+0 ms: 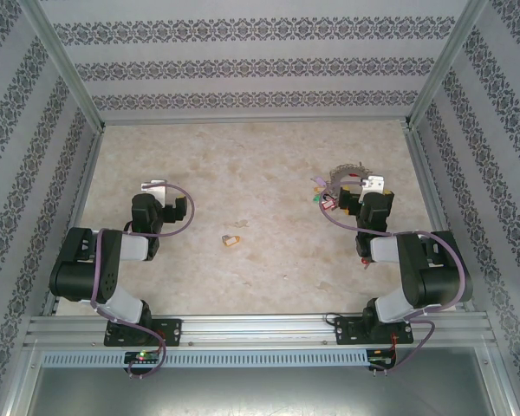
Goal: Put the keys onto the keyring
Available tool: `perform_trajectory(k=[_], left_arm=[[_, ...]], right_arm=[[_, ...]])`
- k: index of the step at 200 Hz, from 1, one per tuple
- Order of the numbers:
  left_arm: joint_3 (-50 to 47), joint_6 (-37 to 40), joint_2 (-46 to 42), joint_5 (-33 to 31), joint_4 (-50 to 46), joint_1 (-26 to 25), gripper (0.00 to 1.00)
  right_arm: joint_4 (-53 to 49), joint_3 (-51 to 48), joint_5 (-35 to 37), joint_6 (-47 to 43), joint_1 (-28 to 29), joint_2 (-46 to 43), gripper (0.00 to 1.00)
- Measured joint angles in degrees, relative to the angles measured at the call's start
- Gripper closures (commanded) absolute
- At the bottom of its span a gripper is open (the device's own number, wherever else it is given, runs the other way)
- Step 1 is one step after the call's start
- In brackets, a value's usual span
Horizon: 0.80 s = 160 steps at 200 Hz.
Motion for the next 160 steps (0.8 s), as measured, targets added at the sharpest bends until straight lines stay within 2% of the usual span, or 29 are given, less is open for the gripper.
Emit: perform_trajectory(k=[51, 78, 104, 131, 146, 160], left_arm=[[-0.02, 0.0, -0.04, 0.83, 0.02, 0.0, 0.01], [-1.73, -0.02, -2.25, 0.85, 0.48, 0.02, 0.01], [-1.97, -1.2, -8.52, -0.59, -2.95, 0.17, 0.01], [-1.57, -4.11, -16.44, -2.67, -8.26, 0.33, 0.01], [0.13, -7.08, -20.85, -3.82, -14.95, 0.31, 0.01], [4.11, -11.19, -23.85, -6.05, -23.96, 0.31, 0.01]], right_arm=[[-0.04, -0.11, -4.35, -0.9, 0.28, -0.37, 0.02], [-2.08, -0.39, -4.94, -0.92, 0.37, -4.68, 0.02], [-14.73, 3.37, -4.46, 1.44, 0.37, -12.09, 0.02], [-30.25, 11.17, -4.79, 7.76, 0.2, -16.28, 0.02], [-37.38, 15.67, -9.53, 12.07, -0.9, -16.81, 0.02], [-40.0, 17.62, -15.98, 15.47, -2.32, -16.76, 0.03]])
